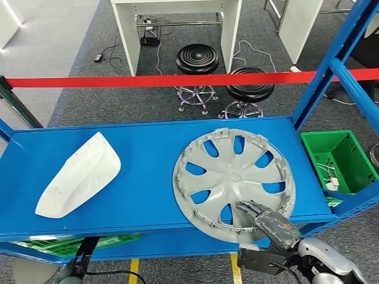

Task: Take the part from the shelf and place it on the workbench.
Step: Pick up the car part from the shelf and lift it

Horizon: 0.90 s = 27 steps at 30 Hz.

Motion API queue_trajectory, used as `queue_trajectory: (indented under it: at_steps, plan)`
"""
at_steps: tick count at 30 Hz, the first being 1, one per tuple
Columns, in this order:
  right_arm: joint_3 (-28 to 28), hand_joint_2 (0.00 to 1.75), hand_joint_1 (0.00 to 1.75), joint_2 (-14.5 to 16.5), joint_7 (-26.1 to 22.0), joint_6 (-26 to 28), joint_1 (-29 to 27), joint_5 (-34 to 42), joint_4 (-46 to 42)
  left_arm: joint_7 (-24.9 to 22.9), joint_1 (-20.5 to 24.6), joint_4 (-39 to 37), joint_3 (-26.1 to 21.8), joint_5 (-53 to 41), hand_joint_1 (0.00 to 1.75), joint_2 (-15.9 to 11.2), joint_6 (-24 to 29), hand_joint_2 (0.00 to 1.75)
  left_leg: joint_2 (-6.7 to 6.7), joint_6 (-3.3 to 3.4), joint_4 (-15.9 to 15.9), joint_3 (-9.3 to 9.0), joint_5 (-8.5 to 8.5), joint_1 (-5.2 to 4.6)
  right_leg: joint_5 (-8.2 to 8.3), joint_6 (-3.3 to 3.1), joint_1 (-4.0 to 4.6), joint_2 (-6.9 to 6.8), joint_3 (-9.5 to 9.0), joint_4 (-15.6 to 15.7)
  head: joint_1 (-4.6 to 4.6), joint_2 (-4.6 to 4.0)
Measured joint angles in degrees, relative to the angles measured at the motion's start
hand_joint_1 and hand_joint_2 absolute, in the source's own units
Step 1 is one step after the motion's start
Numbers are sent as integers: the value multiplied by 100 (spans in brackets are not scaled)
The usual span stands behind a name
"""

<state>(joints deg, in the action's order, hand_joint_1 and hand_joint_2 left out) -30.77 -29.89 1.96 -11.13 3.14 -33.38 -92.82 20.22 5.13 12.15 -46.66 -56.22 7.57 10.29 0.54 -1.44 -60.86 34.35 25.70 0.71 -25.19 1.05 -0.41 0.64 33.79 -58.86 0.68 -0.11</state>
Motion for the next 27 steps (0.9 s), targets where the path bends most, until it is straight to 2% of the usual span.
queue_trajectory:
  at_steps: [1,2,5,6,7,9,10,11,12,14,15,16,18,19,21,22,24,25,26,27]
  plan:
    - [4,175,0,-4,3,0,8,0,16,0,6,0,-1,-2,0,-2,0,0,6,18,208,-96,-41,1,1,31,13,6,10,-4,-2,0]
    - [7,175,0,-8,6,-1,15,1,33,0,10,0,-1,-3,0,-1,0,0,12,46,283,-123,-24,-5,8,63,24,12,17,0,1,0]
    - [11,175,0,-16,11,-18,22,8,75,0,3,0,-5,-12,0,6,0,0,12,158,314,-126,-38,5,-24,144,10,6,49,-21,-4,0]
    - [12,175,0,-20,14,-27,23,17,90,0,4,0,-7,-16,0,7,0,0,9,193,321,-128,-46,15,-125,170,6,-2,123,-171,-21,0]
    - [13,175,0,-25,18,-34,27,33,107,0,7,0,-9,-20,0,5,0,0,6,220,325,-129,-50,19,-282,192,2,-10,258,-450,-33,0]
    - [11,175,0,-31,25,-55,33,76,153,0,7,0,-14,-24,0,-1,-1,0,2,252,324,-128,-46,5,-627,222,-3,-18,619,-1228,-54,0]
    - [10,175,0,-31,27,-69,37,90,174,-1,6,0,-15,-26,0,-2,-1,0,0,258,323,-131,-43,-4,-704,226,-5,-18,758,-1510,-53,0]
    - [9,175,0,-31,27,-84,44,98,192,-2,6,0,-15,-28,0,-1,-2,0,-1,263,322,-139,-38,-10,-671,222,-4,-18,803,-1591,-54,0]
    - [8,175,1,-31,27,-98,57,101,204,-4,6,0,-15,-29,0,-1,-2,0,-1,264,322,-152,-33,-14,-529,210,-4,-18,729,-1427,-54,0]
    - [8,175,7,-32,27,-132,93,109,223,-7,10,0,-16,-32,0,-1,-2,0,1,250,321,-188,-16,-15,-152,177,-3,-18,344,-656,-54,0]
    - [7,175,34,-33,26,-150,116,122,233,-7,13,0,-17,-33,0,-1,-2,0,4,231,316,-195,-6,-24,-39,160,3,-14,158,-304,-54,0]
    - [6,175,69,-34,26,-167,136,141,243,-7,16,0,-17,-33,0,-1,-2,0,7,205,314,-196,-3,-30,8,145,11,-11,38,-83,-50,0]
    - [3,175,147,-39,24,-183,171,181,258,-8,18,0,-17,-33,0,-1,-2,0,11,142,322,-189,-14,-33,1,104,37,-2,-15,11,-44,0]
    - [3,175,164,-40,23,-185,184,191,260,-8,19,0,-17,-33,0,-2,-2,0,11,108,328,-188,-14,-22,16,70,32,-3,-18,24,-44,0]
    - [0,175,175,-42,22,-187,212,195,262,-9,20,0,-17,-33,0,5,-2,0,6,46,181,-125,112,-13,45,-4,12,-11,-34,65,-32,0]
    - [-2,175,175,-42,22,-189,221,195,263,-9,21,0,-17,-33,0,9,-2,0,2,23,-48,-23,260,-12,57,-31,-4,-17,-40,83,-23,0]
    - [-7,175,175,-43,20,-190,227,195,268,-11,17,0,-18,-33,0,11,-2,0,-1,-12,-776,311,625,-10,60,-51,-10,-24,-31,86,-8,0]
    - [-8,175,175,-43,16,-190,226,195,273,-15,11,0,-20,-32,0,7,-2,0,-2,-24,-1089,457,732,-7,61,-52,-13,-24,-28,85,-10,0]
    - [-8,175,175,-43,11,-189,225,195,279,-19,5,0,-23,-32,0,4,-2,0,-2,-34,-1234,527,731,-3,62,-51,-18,-24,-27,84,-10,0]
    - [-8,175,175,-43,7,-186,225,196,286,-23,0,0,-27,-31,0,2,-2,0,-3,-44,-1167,496,622,4,63,-46,-25,-23,-29,83,-10,0]
